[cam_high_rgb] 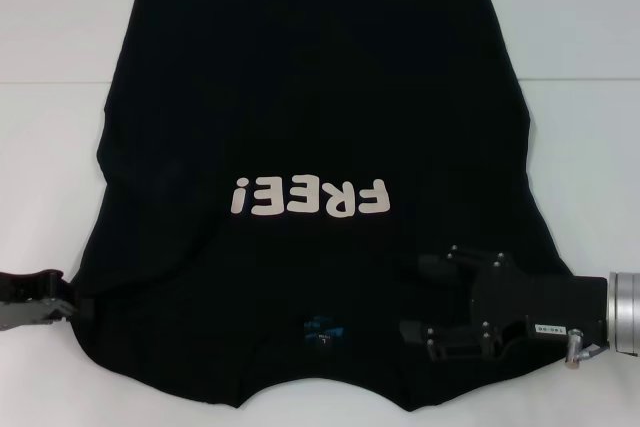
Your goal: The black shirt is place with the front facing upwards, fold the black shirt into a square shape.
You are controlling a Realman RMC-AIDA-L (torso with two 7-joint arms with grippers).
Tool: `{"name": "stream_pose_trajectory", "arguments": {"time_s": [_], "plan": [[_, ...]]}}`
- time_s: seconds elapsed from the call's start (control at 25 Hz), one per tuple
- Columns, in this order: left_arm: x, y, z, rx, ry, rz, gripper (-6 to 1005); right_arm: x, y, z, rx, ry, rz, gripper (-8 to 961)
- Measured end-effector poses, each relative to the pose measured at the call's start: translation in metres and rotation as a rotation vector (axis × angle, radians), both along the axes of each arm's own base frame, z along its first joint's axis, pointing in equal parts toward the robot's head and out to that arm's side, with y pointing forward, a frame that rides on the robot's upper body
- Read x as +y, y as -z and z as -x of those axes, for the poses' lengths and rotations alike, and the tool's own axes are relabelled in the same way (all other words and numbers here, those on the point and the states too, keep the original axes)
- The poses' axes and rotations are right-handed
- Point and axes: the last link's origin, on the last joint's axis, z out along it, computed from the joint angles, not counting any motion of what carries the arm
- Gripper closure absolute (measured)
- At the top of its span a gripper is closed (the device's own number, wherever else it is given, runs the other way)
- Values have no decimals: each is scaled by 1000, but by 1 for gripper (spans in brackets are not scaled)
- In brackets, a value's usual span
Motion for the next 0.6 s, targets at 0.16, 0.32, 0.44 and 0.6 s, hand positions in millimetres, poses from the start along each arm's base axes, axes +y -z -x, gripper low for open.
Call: {"name": "stream_pose_trajectory", "arguments": {"time_s": [0.16,0.32,0.44,0.6], "plan": [[-1,-1,1,1,7,-4,931,1,-1,0,6,21,6,25],[-2,0,1,3,17,2,970,8,-12,1,13,101,9,26],[-2,-1,0,-2,29,6,970,18,-32,1,6,248,32,26],[-2,-2,1,-2,33,4,971,31,-69,-2,-64,563,107,27]]}}
